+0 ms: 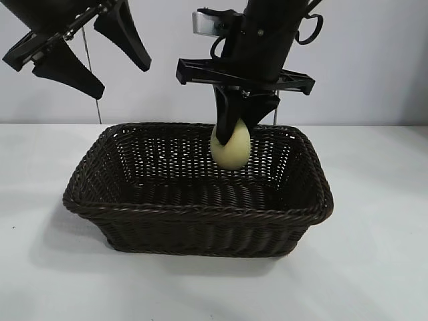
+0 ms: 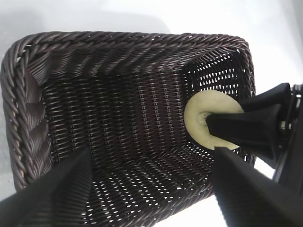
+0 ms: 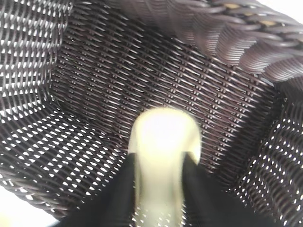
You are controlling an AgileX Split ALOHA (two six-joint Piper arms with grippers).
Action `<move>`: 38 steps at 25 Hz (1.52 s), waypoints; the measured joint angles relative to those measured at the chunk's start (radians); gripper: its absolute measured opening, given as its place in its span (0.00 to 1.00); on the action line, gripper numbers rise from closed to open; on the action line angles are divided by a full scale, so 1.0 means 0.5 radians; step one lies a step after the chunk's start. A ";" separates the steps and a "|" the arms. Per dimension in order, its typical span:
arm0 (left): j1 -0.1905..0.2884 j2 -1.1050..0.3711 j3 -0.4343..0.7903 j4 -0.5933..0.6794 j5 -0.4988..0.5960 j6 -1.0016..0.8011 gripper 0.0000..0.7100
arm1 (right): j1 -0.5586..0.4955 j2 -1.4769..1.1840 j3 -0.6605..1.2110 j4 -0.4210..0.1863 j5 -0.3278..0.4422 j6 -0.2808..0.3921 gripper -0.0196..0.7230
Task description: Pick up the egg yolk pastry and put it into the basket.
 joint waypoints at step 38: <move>0.000 0.000 0.000 0.000 0.040 0.000 0.73 | -0.492 -0.359 -0.121 0.107 0.283 -0.193 0.71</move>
